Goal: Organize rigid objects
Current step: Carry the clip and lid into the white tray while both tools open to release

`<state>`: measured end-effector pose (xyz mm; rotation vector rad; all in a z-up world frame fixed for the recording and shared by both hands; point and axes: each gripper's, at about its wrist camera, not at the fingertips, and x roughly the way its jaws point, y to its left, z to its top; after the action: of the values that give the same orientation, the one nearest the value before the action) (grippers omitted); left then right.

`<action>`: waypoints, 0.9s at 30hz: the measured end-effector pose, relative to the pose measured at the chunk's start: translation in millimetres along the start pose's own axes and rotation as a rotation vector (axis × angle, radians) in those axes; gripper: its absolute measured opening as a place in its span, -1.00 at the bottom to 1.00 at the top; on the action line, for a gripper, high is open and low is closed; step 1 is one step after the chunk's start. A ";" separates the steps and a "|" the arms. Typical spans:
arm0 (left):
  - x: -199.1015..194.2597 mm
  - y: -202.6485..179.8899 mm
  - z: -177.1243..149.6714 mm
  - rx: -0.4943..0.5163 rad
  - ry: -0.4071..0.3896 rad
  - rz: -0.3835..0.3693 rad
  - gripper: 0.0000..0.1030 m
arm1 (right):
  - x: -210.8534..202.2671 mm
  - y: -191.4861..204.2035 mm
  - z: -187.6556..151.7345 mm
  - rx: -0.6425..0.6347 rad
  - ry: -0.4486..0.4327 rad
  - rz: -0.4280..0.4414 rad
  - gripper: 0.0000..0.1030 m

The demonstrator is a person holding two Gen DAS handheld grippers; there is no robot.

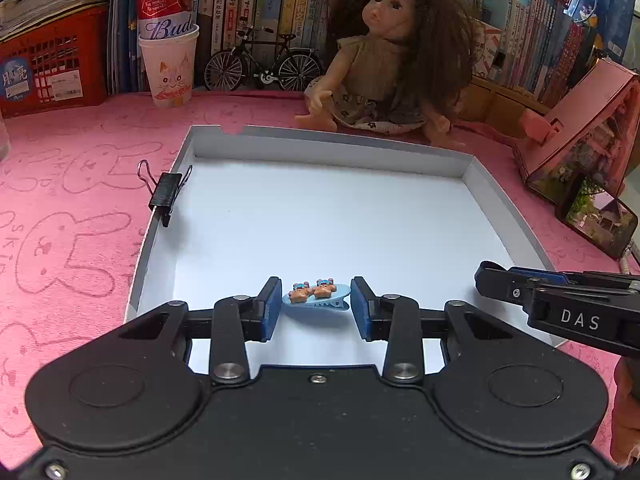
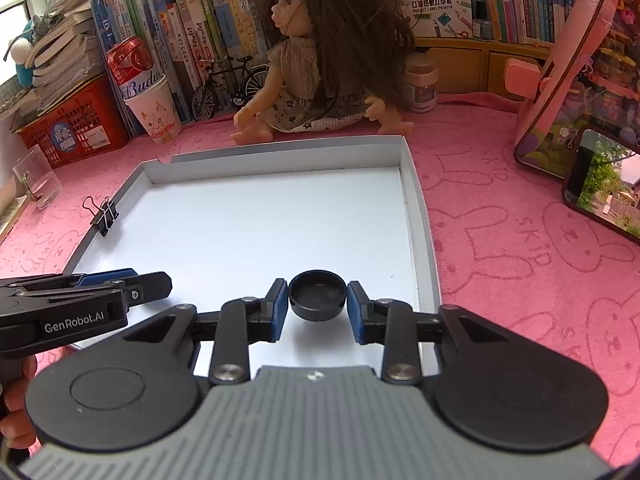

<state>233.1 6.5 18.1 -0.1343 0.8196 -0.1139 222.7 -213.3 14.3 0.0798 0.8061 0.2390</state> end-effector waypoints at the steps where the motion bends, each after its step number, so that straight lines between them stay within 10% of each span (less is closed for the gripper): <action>1: 0.7 -1.1 -0.8 0.001 0.002 0.000 -0.31 | 0.5 0.5 -0.1 -0.003 0.000 -0.001 -0.28; 16: 0.5 -8.4 -4.7 0.032 -0.015 0.021 -0.30 | 7.0 -0.3 -5.2 -0.012 0.013 -0.007 -0.21; 27: -40.1 -1.8 -5.3 0.041 -0.136 0.009 0.54 | -20.3 -4.0 -9.4 -0.009 -0.056 0.035 0.51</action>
<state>201.9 10.4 43.8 -0.0989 0.6818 -0.1121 203.1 -222.3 21.5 0.0923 0.7480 0.2725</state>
